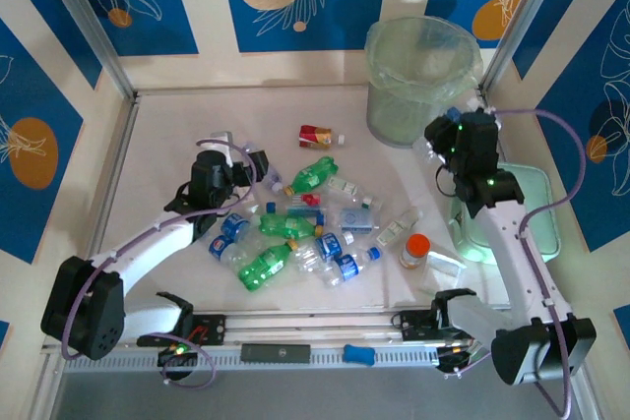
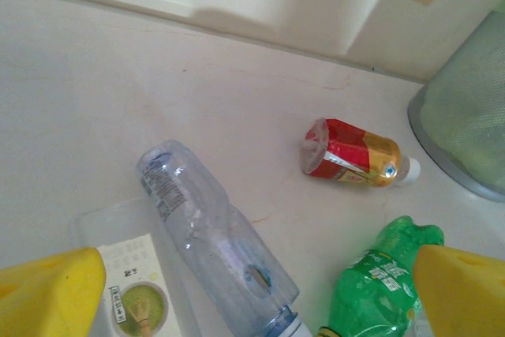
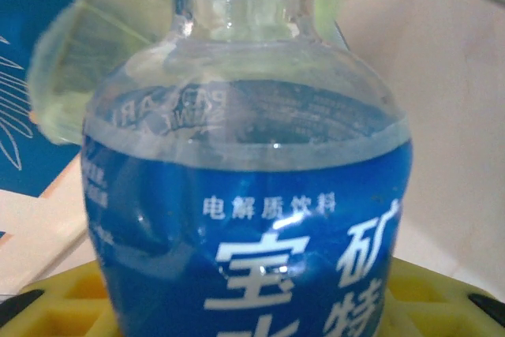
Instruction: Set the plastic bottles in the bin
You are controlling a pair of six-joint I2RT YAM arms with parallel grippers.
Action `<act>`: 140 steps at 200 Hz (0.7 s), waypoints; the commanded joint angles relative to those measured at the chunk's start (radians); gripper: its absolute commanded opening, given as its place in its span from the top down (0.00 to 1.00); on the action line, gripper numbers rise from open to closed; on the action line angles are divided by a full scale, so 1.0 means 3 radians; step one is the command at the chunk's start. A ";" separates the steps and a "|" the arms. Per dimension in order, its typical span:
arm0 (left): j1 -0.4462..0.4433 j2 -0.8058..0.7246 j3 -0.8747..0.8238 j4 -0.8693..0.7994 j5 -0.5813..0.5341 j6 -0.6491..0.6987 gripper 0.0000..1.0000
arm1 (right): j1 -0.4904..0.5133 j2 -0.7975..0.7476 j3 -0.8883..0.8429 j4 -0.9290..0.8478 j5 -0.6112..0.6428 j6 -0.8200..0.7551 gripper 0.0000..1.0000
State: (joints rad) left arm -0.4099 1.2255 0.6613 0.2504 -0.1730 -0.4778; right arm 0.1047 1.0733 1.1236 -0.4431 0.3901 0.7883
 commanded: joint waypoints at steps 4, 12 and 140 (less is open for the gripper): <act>0.0112 -0.0079 -0.0115 0.0022 0.0145 -0.0122 0.00 | -0.0014 0.0364 0.0626 0.0141 -0.0148 -0.0541 0.50; 0.0135 -0.0116 -0.0145 0.0004 0.0152 -0.0135 0.00 | -0.0028 0.0538 0.0867 0.0198 -0.0234 -0.0627 0.50; 0.0321 -0.0844 -0.0567 -0.0419 -0.0002 -0.0085 0.00 | -0.0099 0.3703 0.4661 -0.0961 -0.0614 -0.1107 0.49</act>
State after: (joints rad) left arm -0.3305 1.0073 0.5148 0.1555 -0.1562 -0.5159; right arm 0.0761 2.0857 2.3734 -0.5732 0.2245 0.5072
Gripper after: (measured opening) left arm 0.996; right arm 0.509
